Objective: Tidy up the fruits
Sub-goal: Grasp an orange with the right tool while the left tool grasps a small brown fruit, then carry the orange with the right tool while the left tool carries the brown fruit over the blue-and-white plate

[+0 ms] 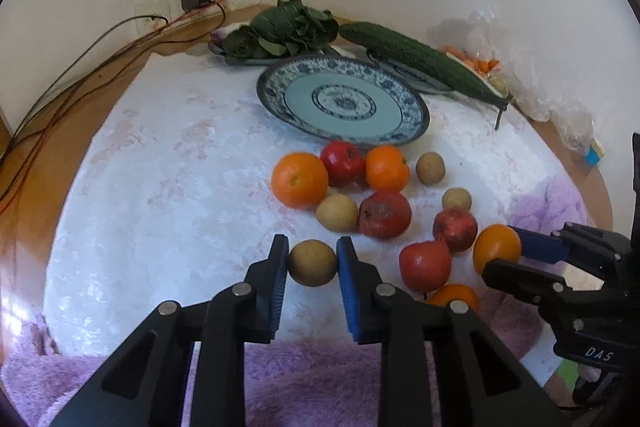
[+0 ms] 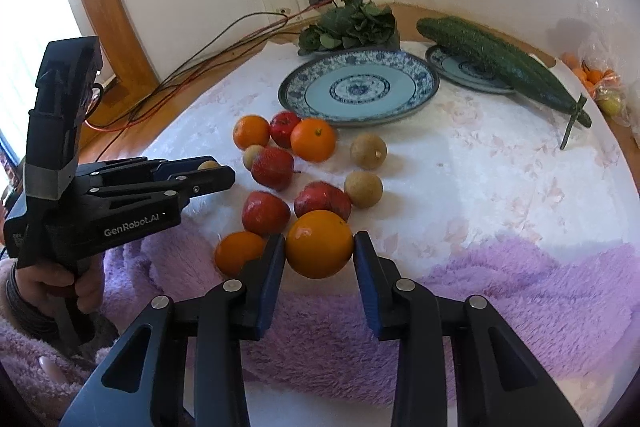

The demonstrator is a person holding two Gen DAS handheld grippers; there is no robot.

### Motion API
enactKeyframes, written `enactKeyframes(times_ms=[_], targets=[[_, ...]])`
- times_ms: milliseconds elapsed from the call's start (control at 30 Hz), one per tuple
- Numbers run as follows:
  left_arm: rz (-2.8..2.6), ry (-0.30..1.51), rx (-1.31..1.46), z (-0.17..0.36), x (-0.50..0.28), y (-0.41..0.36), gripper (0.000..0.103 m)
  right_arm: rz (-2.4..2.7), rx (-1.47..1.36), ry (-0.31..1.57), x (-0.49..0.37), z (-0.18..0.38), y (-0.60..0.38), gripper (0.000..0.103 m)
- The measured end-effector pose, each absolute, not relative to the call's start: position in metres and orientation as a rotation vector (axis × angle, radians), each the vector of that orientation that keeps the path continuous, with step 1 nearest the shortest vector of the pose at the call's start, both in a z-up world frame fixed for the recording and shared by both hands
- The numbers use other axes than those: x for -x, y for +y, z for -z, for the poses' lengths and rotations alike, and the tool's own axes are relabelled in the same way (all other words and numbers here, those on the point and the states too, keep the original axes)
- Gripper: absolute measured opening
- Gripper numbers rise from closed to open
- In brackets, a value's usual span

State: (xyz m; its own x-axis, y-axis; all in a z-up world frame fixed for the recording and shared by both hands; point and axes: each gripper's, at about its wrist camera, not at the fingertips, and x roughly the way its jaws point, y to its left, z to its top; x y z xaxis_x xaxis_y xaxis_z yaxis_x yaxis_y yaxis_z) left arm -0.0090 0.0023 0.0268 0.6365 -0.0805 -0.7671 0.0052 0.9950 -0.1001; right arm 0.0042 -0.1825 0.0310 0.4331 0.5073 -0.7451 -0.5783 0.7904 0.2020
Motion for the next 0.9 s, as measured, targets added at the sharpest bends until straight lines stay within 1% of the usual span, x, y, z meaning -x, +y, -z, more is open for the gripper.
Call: enactKeyframes(times_ms=[167, 533, 900], targets=[[0.048, 0.861, 0.103, -0.044, 0.005, 0.006, 0.026, -0.697, 0.073, 0.876, -0.012, -0.041, -0.179, 0.036], [0.037, 0.798, 0.069, -0.085, -0.032, 0.005, 0.026, -0.727, 0.084, 0.821, -0.043, -0.068, -0.164, 0.036], [0.030, 0.783, 0.091, -0.084, -0.080, 0.004, 0.026, -0.676, 0.067, 0.804, -0.089, -0.074, -0.162, 0.036]])
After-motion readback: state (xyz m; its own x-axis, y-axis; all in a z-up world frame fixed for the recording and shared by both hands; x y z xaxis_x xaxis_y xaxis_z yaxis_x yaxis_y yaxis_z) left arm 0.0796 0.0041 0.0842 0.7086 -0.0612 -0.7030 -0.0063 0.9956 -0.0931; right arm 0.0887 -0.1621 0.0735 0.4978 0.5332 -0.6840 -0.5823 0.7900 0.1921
